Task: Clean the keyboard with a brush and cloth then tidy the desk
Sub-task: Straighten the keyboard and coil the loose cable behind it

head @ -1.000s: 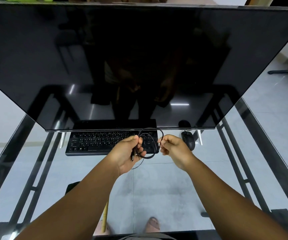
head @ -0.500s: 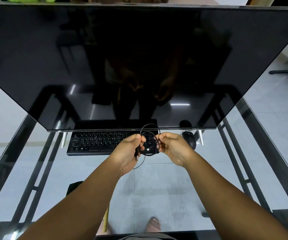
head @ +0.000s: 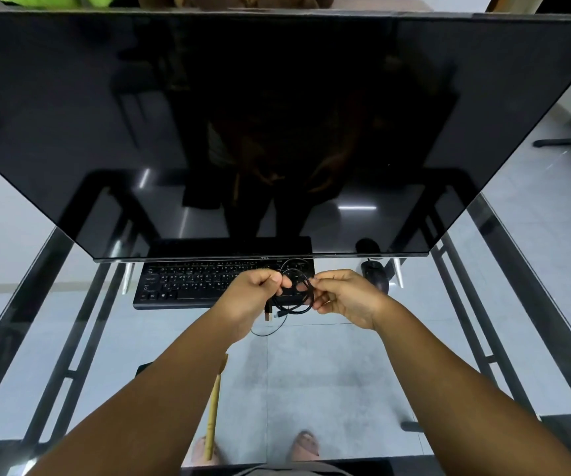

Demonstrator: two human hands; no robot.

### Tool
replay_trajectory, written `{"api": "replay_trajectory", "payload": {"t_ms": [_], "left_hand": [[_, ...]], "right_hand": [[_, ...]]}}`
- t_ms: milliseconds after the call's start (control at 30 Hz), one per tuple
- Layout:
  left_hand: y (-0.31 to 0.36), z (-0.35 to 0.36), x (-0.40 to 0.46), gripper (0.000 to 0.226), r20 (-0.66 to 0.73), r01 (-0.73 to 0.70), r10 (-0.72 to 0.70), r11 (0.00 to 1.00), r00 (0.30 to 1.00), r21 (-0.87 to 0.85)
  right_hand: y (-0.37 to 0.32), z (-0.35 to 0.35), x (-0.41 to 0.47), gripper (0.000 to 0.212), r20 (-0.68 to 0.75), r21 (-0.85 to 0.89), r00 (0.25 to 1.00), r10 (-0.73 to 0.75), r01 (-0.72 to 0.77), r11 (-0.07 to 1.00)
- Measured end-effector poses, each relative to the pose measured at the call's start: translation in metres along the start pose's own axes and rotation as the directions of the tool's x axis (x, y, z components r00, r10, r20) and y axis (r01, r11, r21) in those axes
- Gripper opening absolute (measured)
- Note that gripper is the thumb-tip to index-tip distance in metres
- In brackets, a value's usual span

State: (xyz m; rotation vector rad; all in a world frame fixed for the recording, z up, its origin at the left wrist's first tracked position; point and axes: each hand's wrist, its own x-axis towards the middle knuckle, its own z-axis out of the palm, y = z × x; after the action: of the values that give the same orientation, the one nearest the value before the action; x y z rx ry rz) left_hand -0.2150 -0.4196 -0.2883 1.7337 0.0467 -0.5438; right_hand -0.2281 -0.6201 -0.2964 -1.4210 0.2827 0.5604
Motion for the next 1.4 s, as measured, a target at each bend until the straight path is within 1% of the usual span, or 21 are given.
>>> {"api": "replay_trajectory", "payload": {"t_ms": [67,200,333,400,500,567,667,700,767,800,867,933,1000,1067,1133,1233,1300,1400], "left_hand": [[0.0,-0.001,0.002,0.028,0.02,0.017,-0.017,1.0,1.0,-0.003],[0.001,-0.005,0.004,0.024,0.054,0.043,-0.044,0.999,0.998,0.029],[0.002,-0.009,0.009,0.021,0.046,0.066,-0.07,0.994,0.996,0.091],[0.002,-0.01,0.011,0.02,0.038,0.08,-0.084,0.993,0.996,0.089],[0.001,-0.009,0.012,0.018,0.025,0.102,-0.104,0.993,0.994,0.05],[-0.001,-0.007,0.014,0.018,-0.006,0.116,-0.116,0.993,0.993,0.031],[-0.003,-0.005,0.016,0.019,-0.046,0.119,-0.118,0.992,0.992,0.032],[-0.004,-0.004,0.017,0.019,-0.054,0.119,-0.117,0.992,0.992,0.031],[-0.003,-0.002,0.018,0.019,-0.063,0.124,-0.122,0.992,0.991,0.023],[-0.002,0.0,0.018,0.019,-0.066,0.126,-0.124,0.992,0.99,0.017],[-0.002,0.004,0.019,0.018,-0.064,0.124,-0.123,0.992,0.99,0.01],[-0.002,0.01,0.02,0.016,-0.066,0.12,-0.119,0.993,0.991,0.01],[-0.004,0.018,0.022,0.011,-0.086,0.115,-0.115,0.993,0.99,-0.005],[-0.005,0.026,0.026,0.017,-0.119,0.103,-0.102,0.995,0.988,0.003],[-0.009,0.038,0.034,0.024,-0.136,0.09,-0.08,0.994,0.987,0.066],[-0.018,0.055,0.047,0.023,-0.145,0.076,-0.051,0.982,0.988,0.172],[-0.025,0.068,0.057,0.019,-0.122,0.062,-0.032,0.965,0.992,0.254],[-0.035,0.084,0.068,0.025,-0.047,0.02,-0.004,0.939,0.999,0.342]], "right_hand": [[0.002,0.002,0.001,0.026,-0.022,-0.002,0.999,-0.023,0.023,1.0],[0.003,0.001,0.002,0.021,-0.091,-0.072,0.992,-0.082,0.076,0.995],[0.002,-0.003,0.001,0.023,-0.046,-0.109,0.996,-0.079,0.073,0.991],[0.001,-0.005,-0.002,0.02,-0.033,-0.116,0.997,-0.067,0.062,0.991],[-0.001,-0.005,-0.005,0.031,-0.027,-0.181,0.996,-0.085,0.079,0.98],[-0.002,-0.003,-0.005,0.026,-0.047,-0.203,0.992,-0.12,0.108,0.973],[-0.001,-0.002,-0.006,0.023,-0.105,-0.158,0.983,-0.148,0.131,0.979],[0.0,-0.003,-0.006,0.018,-0.115,-0.187,0.978,-0.176,0.153,0.971],[0.003,-0.004,-0.006,0.008,-0.129,-0.301,0.964,-0.232,0.185,0.936],[0.004,-0.004,-0.007,0.008,-0.135,-0.327,0.962,-0.239,0.184,0.927],[0.006,-0.006,-0.006,0.018,-0.143,-0.331,0.965,-0.218,0.161,0.93],[0.008,-0.01,-0.006,0.023,-0.152,-0.343,0.969,-0.195,0.133,0.93],[0.014,-0.015,-0.005,0.019,-0.199,-0.344,0.962,-0.186,0.109,0.933],[0.023,-0.019,-0.005,0.014,-0.276,-0.304,0.944,-0.181,0.093,0.948],[0.034,-0.025,-0.003,0.012,-0.37,-0.216,0.914,-0.163,0.086,0.973],[0.052,-0.032,0.0,0.01,-0.493,-0.144,0.862,-0.12,0.056,0.988],[0.063,-0.04,0.004,0.009,-0.559,-0.118,0.823,-0.102,0.043,0.992],[0.075,-0.051,0.012,0.009,-0.633,-0.1,0.77,-0.073,0.012,0.995]]}}
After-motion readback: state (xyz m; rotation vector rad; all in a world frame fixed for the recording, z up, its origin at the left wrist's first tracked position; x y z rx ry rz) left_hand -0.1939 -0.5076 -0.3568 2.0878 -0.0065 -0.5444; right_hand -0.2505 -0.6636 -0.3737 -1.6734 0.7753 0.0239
